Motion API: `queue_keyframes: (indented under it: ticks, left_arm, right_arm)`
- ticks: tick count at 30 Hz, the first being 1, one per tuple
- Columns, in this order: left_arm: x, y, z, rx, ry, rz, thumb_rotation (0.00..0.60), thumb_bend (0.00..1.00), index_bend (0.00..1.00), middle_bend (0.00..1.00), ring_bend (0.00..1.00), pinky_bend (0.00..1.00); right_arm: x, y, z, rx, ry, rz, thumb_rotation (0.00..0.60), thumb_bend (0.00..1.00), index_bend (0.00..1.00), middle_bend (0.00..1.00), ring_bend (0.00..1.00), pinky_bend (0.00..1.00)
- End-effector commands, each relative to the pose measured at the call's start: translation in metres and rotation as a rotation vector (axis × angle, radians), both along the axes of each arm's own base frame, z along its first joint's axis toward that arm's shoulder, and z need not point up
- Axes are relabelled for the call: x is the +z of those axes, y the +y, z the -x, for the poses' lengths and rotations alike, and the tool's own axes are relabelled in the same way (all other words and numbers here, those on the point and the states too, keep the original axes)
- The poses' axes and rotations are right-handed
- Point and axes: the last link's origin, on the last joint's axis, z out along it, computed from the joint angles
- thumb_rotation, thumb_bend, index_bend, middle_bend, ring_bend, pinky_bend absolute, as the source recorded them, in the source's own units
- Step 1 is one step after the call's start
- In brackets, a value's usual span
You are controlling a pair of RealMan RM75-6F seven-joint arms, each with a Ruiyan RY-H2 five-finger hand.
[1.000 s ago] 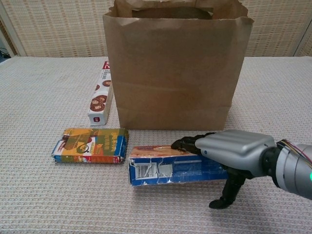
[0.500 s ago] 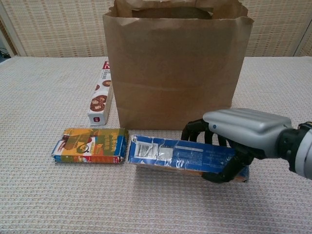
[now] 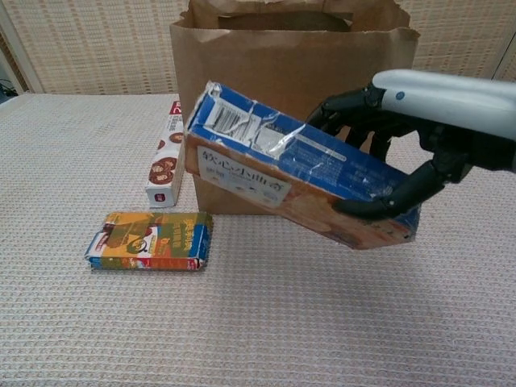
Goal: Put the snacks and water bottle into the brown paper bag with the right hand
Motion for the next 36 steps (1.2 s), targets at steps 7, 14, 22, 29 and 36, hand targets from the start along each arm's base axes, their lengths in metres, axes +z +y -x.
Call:
queue_keyframes:
  ticks: [7, 14, 22, 29, 36]
  left_arm:
    - [0.0, 0.001, 0.0, 0.007, 0.005, -0.003, 0.6, 0.37, 0.0, 0.0, 0.0, 0.02]
    - [0.001, 0.001, 0.0, 0.004, 0.002, -0.004, 0.6, 0.37, 0.0, 0.0, 0.0, 0.02]
    - [0.0, 0.0, -0.001, -0.004, 0.0, 0.001, 0.6, 0.37, 0.0, 0.0, 0.0, 0.02]
    - [0.001, 0.0, 0.0, -0.002, -0.005, 0.007, 0.6, 0.37, 0.0, 0.0, 0.0, 0.02]
    - [0.001, 0.0, 0.0, -0.005, -0.01, 0.01, 0.6, 0.37, 0.0, 0.0, 0.0, 0.02]
  right_arm:
    - [0.044, -0.002, -0.047, 0.082, -0.279, 0.092, 0.6, 0.55, 0.76, 0.64, 0.68, 0.85]
    - [0.076, -0.029, -0.062, 0.087, -0.375, 0.291, 0.6, 0.55, 0.76, 0.64, 0.68, 0.85]
    - [0.097, -0.083, -0.06, -0.001, -0.345, 0.46, 0.6, 0.55, 0.76, 0.64, 0.68, 0.85]
    - [0.092, -0.119, -0.05, -0.09, -0.276, 0.508, 0.6, 0.55, 0.76, 0.64, 0.68, 0.85]
    - [0.064, -0.127, -0.049, -0.098, -0.245, 0.448, 0.6, 0.55, 0.74, 0.64, 0.68, 0.85]
